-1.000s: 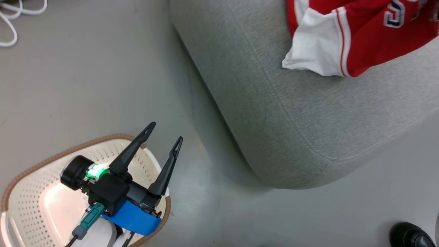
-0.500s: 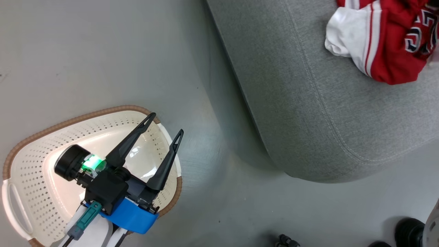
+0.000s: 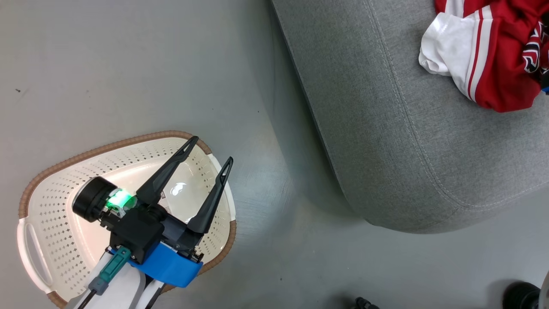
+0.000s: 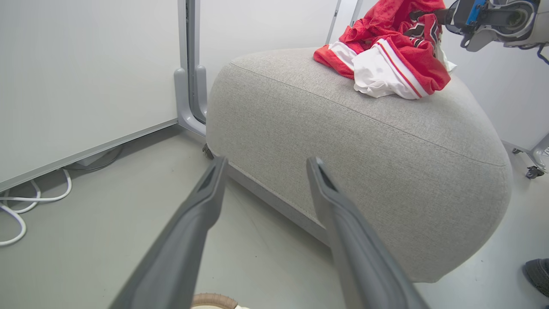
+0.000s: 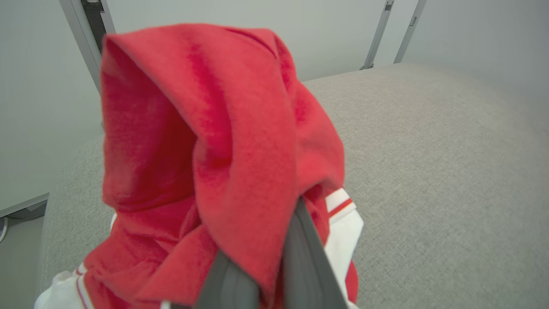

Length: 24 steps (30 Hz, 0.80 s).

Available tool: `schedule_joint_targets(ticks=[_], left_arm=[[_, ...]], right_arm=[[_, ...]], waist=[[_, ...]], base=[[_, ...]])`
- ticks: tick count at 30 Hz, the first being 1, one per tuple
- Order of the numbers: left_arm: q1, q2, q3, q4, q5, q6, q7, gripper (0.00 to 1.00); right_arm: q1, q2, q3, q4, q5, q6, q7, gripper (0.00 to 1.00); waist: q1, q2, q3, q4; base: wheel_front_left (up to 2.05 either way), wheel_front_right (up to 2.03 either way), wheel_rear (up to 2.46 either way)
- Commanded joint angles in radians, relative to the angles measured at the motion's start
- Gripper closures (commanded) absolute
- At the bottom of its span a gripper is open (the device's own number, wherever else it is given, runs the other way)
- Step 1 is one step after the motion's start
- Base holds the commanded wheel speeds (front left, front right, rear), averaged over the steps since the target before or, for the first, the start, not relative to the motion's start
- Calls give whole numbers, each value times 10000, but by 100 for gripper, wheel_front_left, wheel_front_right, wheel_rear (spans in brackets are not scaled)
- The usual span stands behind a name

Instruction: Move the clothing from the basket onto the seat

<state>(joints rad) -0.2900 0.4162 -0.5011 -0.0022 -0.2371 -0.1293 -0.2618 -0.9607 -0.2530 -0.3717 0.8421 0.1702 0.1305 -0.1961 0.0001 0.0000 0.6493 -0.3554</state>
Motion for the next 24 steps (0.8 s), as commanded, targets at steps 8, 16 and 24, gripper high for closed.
schedule_joint_targets(ticks=[8,16,24], left_arm=[[-289,-167,-109,130,36,-18,-47,0],[-245,-581,-75,232,-66,-18,-47,0],[19,-1117,-90,561,-238,-18,-47,0]], right_arm=[[-22,-235,294,300,178,5,11,67],[313,-445,549,309,496,5,252,0],[944,-705,858,157,583,5,429,0]], waist=[[-1,0,-233,73],[-1,0,-782,270],[-1,0,-1647,494]], base=[[0,0,0],[0,0,0],[0,0,0]])
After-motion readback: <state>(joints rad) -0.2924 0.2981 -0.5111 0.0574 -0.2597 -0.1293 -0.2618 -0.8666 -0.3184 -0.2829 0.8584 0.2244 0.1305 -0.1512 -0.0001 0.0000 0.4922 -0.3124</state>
